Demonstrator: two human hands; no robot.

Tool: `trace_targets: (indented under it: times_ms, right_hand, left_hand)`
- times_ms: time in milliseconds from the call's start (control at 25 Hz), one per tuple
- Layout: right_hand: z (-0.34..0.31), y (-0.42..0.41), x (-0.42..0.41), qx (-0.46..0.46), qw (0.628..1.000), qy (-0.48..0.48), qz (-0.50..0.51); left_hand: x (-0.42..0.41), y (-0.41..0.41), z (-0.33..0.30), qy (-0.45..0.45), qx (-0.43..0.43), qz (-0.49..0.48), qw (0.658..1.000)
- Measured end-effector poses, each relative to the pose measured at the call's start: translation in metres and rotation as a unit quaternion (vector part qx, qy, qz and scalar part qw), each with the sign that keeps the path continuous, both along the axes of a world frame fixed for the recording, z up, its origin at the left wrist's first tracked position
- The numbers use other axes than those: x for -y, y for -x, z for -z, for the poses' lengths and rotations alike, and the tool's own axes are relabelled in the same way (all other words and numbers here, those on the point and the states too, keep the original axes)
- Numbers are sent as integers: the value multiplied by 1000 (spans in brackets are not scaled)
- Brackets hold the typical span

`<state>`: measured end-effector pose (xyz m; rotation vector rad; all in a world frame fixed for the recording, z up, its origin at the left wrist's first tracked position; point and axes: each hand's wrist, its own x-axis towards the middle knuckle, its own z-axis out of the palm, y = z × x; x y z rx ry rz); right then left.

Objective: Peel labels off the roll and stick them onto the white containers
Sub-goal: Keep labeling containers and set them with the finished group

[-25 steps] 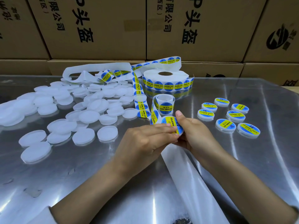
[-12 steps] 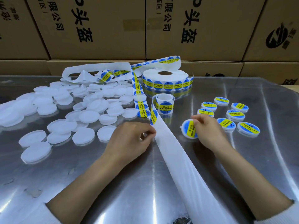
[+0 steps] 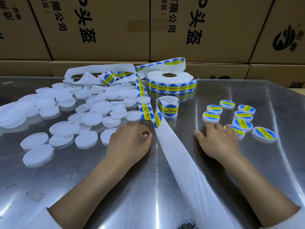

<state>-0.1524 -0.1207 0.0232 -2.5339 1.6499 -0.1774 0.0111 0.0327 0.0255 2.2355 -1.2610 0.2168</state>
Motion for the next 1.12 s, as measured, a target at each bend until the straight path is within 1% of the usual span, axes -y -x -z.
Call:
trace_targets:
  times_ms: [80, 120, 160, 200, 240, 280, 360, 480, 560, 640, 720, 840, 880, 1000, 1120]
  right_hand:
    - [1, -3, 0, 50, 998, 12, -24]
    - [1, -7, -3, 100, 993, 10, -57]
    - [0, -12, -8, 166, 981, -15, -97]
    - [0, -16, -14, 232, 961, -61, -137]
    - [1, -21, -21, 279, 938, -115, -172]
    - [2, -25, -26, 303, 919, -156, -199]
    - [4, -27, -31, 318, 901, -196, -222]
    - [-2, -25, -29, 339, 885, -232, -218]
    - [-7, -22, -28, 349, 876, -257, -212]
    - [-12, -21, -29, 348, 867, -277, -223]
    - [-15, -19, -32, 348, 854, -299, -246]
    - [-15, -18, -34, 357, 827, -332, -280]
    - [-14, -18, -34, 363, 823, -329, -288]
    - [-12, -18, -31, 391, 826, -293, -283]
    - [-11, -19, -31, 392, 832, -265, -289]
  left_hand:
    - [1, 1, 1, -9, -3, 9, 1000]
    - [1, 2, 1, -8, -5, 17, 1000]
    - [0, 2, 1, -7, -6, 29, 1000]
    - [1, 2, 1, -6, -4, 46, 999]
    - [1, 2, 2, -6, 0, 65, 998]
    - [2, 2, 3, -4, 4, 87, 996]
    - [3, 3, 4, 3, -6, 130, 992]
    - [6, 5, 7, 37, -75, 182, 980]
    - [8, 7, 8, 80, -130, 185, 971]
    - [8, 5, 9, 101, -156, 162, 969]
    - [9, 4, 9, 77, -169, 165, 969]
    - [8, 10, 8, 51, -175, 221, 958]
    - [7, 11, 8, 51, -173, 232, 956]
    - [5, 13, 6, 68, -160, 234, 957]
    - [4, 11, 3, 109, -186, 212, 953]
